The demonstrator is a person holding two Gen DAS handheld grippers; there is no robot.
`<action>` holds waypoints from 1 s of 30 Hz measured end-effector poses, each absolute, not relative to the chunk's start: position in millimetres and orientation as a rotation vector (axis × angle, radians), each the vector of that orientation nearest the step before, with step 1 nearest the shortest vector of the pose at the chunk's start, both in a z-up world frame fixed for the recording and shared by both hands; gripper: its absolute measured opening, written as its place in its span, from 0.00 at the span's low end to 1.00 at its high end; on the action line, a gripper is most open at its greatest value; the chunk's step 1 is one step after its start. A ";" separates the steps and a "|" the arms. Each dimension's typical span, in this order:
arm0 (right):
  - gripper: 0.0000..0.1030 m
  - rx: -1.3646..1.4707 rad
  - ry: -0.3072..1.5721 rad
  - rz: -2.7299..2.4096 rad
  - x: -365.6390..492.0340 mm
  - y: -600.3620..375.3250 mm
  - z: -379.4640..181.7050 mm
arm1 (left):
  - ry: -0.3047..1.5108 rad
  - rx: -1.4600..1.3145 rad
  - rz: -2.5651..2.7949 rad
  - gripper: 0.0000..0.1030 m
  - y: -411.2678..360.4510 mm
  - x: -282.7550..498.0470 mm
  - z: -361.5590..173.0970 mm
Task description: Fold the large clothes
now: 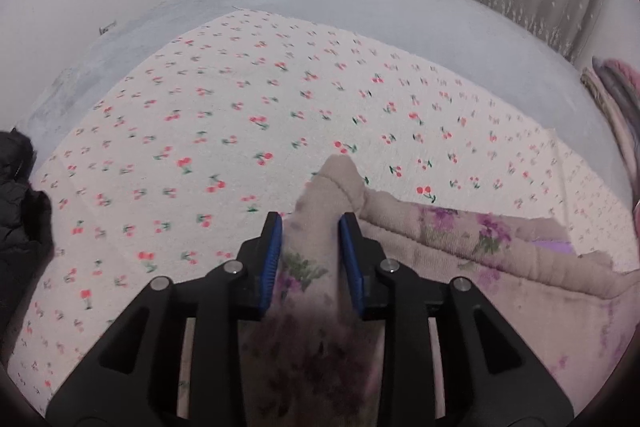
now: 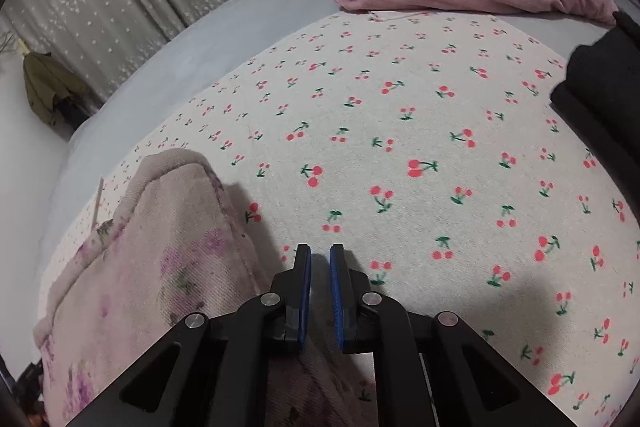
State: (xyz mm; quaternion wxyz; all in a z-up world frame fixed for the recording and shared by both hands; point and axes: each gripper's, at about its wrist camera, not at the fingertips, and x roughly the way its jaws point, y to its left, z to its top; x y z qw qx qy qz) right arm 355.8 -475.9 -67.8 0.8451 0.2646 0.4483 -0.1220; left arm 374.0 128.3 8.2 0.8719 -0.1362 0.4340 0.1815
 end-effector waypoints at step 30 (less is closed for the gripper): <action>0.62 0.162 0.980 0.202 204.5 -310.7 -36.7 | 0.889 -0.051 0.087 0.72 -40.3 232.7 -2.8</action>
